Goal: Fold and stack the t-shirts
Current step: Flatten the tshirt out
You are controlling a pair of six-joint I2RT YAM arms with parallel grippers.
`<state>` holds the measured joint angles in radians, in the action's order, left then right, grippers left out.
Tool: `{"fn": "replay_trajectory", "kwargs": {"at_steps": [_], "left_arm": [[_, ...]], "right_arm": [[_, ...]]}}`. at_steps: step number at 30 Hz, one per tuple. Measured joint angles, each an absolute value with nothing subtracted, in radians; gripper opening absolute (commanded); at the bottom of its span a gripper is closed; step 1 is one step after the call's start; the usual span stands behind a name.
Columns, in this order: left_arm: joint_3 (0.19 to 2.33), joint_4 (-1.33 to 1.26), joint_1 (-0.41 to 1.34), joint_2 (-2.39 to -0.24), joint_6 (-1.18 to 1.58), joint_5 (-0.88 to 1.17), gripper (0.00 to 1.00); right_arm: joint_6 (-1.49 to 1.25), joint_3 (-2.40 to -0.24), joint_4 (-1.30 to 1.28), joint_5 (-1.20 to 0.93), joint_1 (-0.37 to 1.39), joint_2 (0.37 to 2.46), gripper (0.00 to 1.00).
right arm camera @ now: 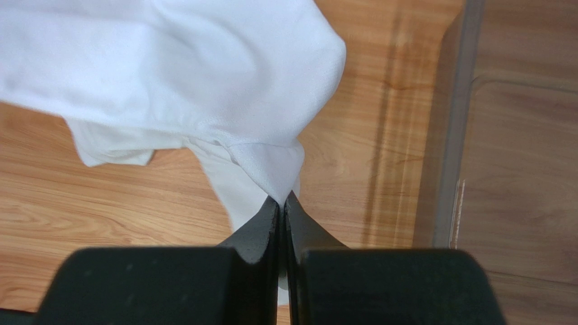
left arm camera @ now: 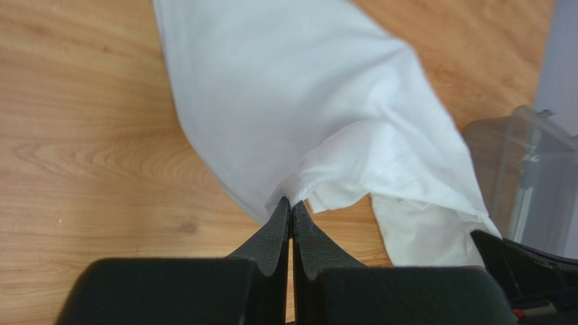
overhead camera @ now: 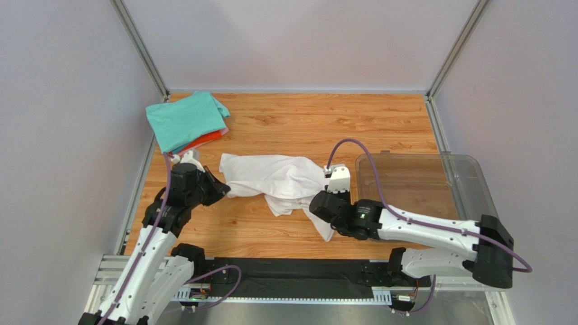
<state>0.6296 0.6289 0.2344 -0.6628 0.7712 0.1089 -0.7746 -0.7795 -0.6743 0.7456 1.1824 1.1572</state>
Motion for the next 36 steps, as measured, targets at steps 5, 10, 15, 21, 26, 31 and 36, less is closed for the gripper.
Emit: {"fn": "replay_trajectory", "kwargs": {"at_steps": [5,10,15,21,26,31,36], "left_arm": [[0.856,0.685,0.234,-0.58,0.756,0.068,0.0],[1.085,0.727,0.234,-0.503,0.733,0.027,0.0],[1.389,0.787,0.234,-0.514,0.682,0.022,0.0],[1.765,0.807,0.235,-0.559,0.636,0.063,0.0],[1.929,0.812,0.235,-0.577,0.62,0.128,0.0],[1.942,0.816,0.235,-0.598,0.599,0.079,0.0],[1.815,0.853,0.236,-0.672,0.601,-0.183,0.0]], "right_arm": [[-0.675,-0.933,-0.763,0.767,1.182,0.967,0.0],[-0.511,-1.071,-0.743,0.659,1.182,0.775,0.0],[-0.384,-1.226,-0.704,0.457,1.182,0.676,0.0],[-0.305,-1.453,-0.672,0.175,1.182,0.686,0.0],[-0.265,-1.595,-0.675,-0.003,1.184,0.731,0.0],[-0.214,-1.647,-0.676,0.03,1.184,0.764,0.0],[-0.11,-1.622,-0.638,0.306,1.181,0.852,0.0]]}}
